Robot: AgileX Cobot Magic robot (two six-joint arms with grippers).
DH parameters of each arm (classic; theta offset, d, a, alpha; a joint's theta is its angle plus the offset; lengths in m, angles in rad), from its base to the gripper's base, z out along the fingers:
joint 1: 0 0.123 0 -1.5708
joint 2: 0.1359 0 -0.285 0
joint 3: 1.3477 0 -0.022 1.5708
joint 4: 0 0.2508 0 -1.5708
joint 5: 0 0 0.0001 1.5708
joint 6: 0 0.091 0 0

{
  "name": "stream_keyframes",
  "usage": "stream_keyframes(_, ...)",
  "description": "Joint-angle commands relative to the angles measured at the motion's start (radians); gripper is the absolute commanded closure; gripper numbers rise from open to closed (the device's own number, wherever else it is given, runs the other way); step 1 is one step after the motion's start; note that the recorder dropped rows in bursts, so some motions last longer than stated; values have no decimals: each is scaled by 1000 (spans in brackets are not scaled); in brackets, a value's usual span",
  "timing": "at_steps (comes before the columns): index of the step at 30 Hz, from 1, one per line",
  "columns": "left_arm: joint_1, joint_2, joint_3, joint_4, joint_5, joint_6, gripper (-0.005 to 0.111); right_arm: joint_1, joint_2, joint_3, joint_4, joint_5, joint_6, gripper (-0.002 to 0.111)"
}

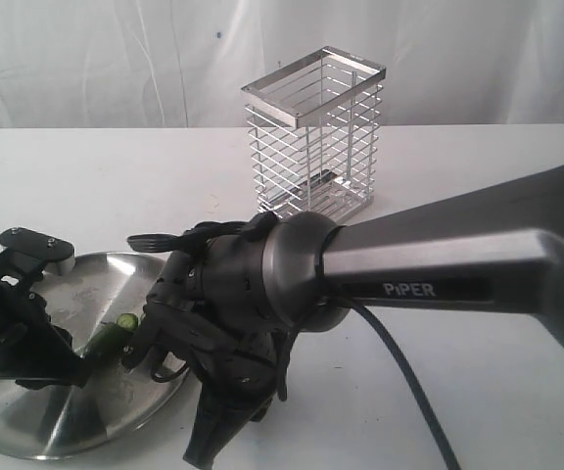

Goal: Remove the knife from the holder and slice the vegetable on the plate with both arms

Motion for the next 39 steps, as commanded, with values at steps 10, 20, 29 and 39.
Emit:
stream_keyframes(10, -5, -14, 8, -32, -31, -27, 55, -6, -1, -3, 55, -1, -28, 108)
stream_keyframes(20, -5, -66, -82, -27, 6, -30, 55, -6, 1, -3, 98, -9, -60, 108)
stream_keyframes(29, 36, -60, -153, -15, 54, -76, 73, -6, 1, -3, 126, -25, -64, 108)
stream_keyframes(39, 52, 42, -153, -12, 61, -76, 77, -6, 1, -3, 137, -37, -60, 108)
